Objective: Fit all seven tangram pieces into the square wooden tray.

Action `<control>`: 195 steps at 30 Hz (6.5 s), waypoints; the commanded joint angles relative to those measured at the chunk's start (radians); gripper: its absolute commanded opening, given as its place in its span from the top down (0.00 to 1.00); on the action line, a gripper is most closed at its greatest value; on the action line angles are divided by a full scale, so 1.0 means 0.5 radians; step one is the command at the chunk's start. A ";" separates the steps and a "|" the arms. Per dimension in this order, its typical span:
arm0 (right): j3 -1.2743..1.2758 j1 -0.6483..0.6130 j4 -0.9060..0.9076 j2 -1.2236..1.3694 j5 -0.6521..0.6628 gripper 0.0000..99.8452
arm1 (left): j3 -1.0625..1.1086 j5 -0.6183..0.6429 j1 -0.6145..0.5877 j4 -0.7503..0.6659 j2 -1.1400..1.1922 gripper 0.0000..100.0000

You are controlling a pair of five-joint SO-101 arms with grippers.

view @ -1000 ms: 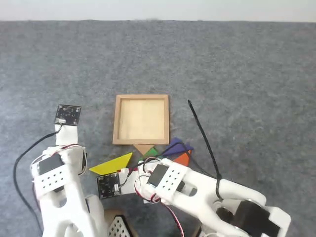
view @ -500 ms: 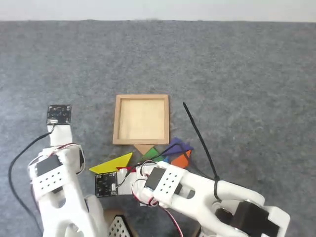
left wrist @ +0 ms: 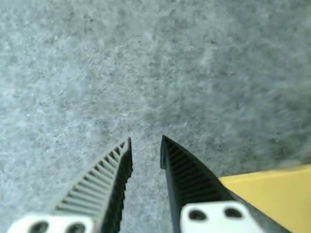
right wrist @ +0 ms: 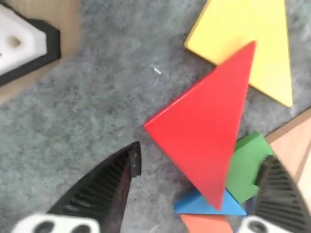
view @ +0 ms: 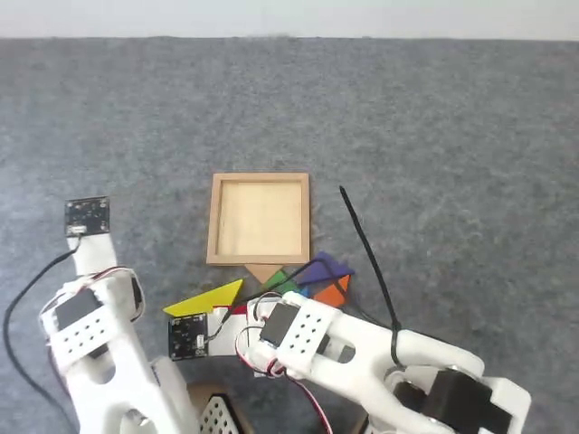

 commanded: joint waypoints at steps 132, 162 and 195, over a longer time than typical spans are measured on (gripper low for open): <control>-1.645 0.044 0.404 1.023 0.037 0.80 | -1.336 0.783 -1.019 0.384 -0.055 0.88; -1.817 0.618 1.042 0.815 0.531 0.63 | -2.736 0.313 -0.819 1.019 -0.626 0.88; -0.476 2.067 0.772 -0.591 -0.641 0.99 | -0.732 -1.494 1.537 1.326 0.598 0.84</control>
